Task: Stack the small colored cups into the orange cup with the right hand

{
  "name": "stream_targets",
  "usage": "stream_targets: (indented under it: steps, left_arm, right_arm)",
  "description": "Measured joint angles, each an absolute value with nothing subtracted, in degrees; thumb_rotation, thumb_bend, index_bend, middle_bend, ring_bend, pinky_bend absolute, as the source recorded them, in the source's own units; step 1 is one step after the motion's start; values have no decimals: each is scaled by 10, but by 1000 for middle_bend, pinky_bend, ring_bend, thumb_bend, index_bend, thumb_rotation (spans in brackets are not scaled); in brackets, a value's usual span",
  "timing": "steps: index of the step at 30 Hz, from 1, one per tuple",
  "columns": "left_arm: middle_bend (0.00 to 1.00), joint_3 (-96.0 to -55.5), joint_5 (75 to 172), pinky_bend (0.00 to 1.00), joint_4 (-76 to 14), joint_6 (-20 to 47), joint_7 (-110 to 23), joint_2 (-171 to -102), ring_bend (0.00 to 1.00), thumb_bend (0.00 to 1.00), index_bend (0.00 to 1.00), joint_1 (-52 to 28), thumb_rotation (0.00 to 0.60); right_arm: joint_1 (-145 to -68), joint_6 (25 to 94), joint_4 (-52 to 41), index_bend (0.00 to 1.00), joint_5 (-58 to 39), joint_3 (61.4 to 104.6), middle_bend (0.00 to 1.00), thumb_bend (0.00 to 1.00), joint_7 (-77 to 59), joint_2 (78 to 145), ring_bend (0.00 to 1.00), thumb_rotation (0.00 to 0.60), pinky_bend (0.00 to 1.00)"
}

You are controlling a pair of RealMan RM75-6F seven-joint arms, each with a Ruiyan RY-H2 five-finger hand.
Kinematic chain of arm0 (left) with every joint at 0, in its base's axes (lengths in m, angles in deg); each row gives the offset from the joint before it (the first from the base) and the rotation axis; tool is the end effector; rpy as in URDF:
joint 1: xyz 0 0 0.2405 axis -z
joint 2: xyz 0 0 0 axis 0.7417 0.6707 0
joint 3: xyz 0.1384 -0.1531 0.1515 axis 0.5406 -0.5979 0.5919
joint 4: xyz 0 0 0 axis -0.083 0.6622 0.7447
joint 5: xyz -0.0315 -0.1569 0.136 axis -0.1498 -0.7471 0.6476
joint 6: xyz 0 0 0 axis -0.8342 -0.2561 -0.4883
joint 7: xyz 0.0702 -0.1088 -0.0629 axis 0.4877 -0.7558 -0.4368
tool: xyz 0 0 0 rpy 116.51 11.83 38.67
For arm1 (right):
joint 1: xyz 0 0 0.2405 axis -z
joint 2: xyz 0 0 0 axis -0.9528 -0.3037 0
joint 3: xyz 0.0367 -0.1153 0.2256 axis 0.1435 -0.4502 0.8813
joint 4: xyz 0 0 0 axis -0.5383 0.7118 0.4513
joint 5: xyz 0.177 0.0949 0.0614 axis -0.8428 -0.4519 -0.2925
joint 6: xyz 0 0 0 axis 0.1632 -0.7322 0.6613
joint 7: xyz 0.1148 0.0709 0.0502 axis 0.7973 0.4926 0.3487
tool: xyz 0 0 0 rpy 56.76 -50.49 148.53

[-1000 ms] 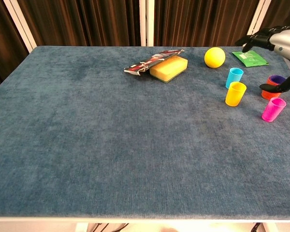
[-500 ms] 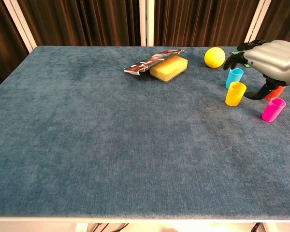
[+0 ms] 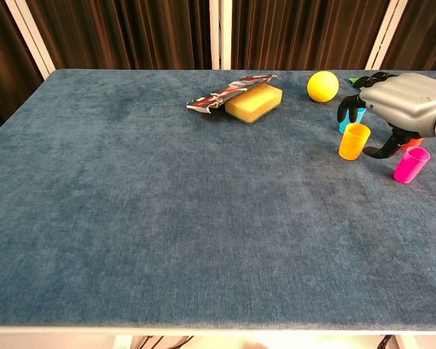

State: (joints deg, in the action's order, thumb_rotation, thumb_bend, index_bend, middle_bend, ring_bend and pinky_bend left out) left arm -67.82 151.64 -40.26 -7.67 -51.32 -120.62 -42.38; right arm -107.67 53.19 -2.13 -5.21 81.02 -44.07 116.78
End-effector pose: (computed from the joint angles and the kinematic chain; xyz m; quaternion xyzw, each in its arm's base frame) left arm -0.3361 0.1777 0.1538 -0.6180 -0.3807 -0.3882 0.5678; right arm -0.2151 -0.3362 -0.0012 0.7646 -0.2746 0.2636 0.5201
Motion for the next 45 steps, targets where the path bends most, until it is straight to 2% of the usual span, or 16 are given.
stream_targets:
  steps: [6,11,19,25,33,45]
  left_arm:
    - [43,-679,1522,0,-394,-82,-522,-1209,0,121,26,-423,600]
    - [43,-678,1522,0,-393,-84,-524,-1208,0,121,26,-425,600]
    - [43,-677,1521,0,-394,-85,-524,-1207,0,121,26,-427,600]
    - [43,-677,1521,0,-398,-86,-520,-1205,0,120,26,-428,600]
    - [43,-677,1520,0,-404,-84,-512,-1206,0,121,26,-427,600]
    - [43,-680,1522,0,-414,-80,-497,-1207,0,121,26,-422,600]
  right_arm:
    - [-1080,537,-33,324,-54,809,361,263,-445,1180,8,600,0]
    - [-1082,543,-44,393,-54,809,409,280,-445,1188,38,600,0]
    - [-1082,553,-48,432,-51,811,436,317,-438,1191,50,600,0]
    - [-1075,580,-13,437,-34,821,437,316,-412,1167,50,600,0]
    - [-1038,653,53,442,-12,840,445,324,-365,1095,58,600,0]
    - [-1021,618,-12,442,-64,844,447,324,-322,1090,58,600,0]
